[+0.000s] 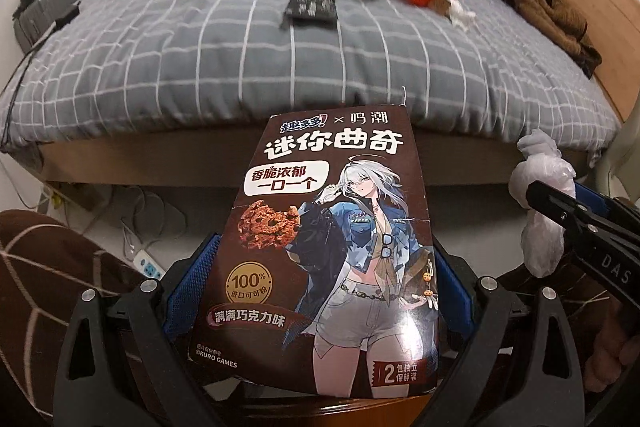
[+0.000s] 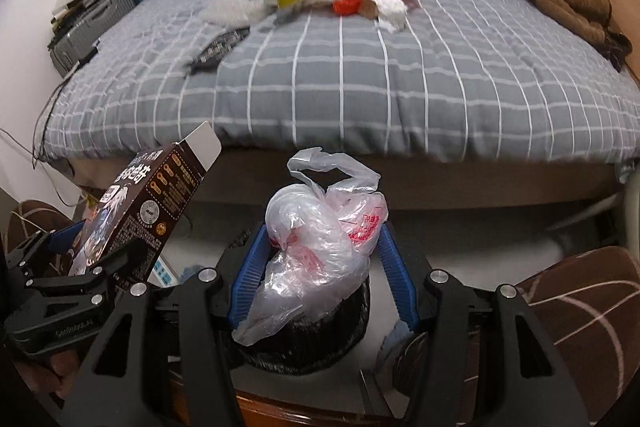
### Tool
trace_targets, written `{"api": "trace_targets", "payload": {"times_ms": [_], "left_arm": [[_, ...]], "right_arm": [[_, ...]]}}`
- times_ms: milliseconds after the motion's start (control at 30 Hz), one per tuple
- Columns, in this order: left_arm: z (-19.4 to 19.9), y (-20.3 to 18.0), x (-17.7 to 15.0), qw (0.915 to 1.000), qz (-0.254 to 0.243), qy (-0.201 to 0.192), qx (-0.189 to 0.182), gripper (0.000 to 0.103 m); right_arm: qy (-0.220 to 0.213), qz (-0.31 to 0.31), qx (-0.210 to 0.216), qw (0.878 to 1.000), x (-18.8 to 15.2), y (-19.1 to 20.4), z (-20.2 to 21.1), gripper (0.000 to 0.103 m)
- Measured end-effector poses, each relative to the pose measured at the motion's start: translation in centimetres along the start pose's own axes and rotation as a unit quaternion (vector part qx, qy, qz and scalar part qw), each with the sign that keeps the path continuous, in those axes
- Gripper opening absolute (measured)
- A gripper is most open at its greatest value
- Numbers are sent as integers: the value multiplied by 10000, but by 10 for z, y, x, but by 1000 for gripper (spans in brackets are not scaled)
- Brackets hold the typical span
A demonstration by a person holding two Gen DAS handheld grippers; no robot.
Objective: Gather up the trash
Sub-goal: 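Lift the brown box and clear bag and carry both toward the floor bin, then open the left tool over the bin while the right tool releases the clear bag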
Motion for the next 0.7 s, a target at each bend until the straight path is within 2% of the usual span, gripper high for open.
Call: {"api": "trace_targets", "payload": {"times_ms": [200,700], "left_arm": [[-20,-9,-12,9996,-150,232,8,93],[-75,-28,-18,9945,-454,939,59,93]], "right_arm": [[277,-63,-97,9995,-18,-11,-22,54],[876,-457,-381,9944,-48,-53,-69,54]]}}
Point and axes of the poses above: each gripper's, at about its wrist camera, not at the fingertips, and z roughly against the way its jaws point, y to its left, x to its top, the point moved 10 cm from there along -z, roughly the way its jaws point, and after that the axes turned 8 degrees about x, right-handed, at the moved point
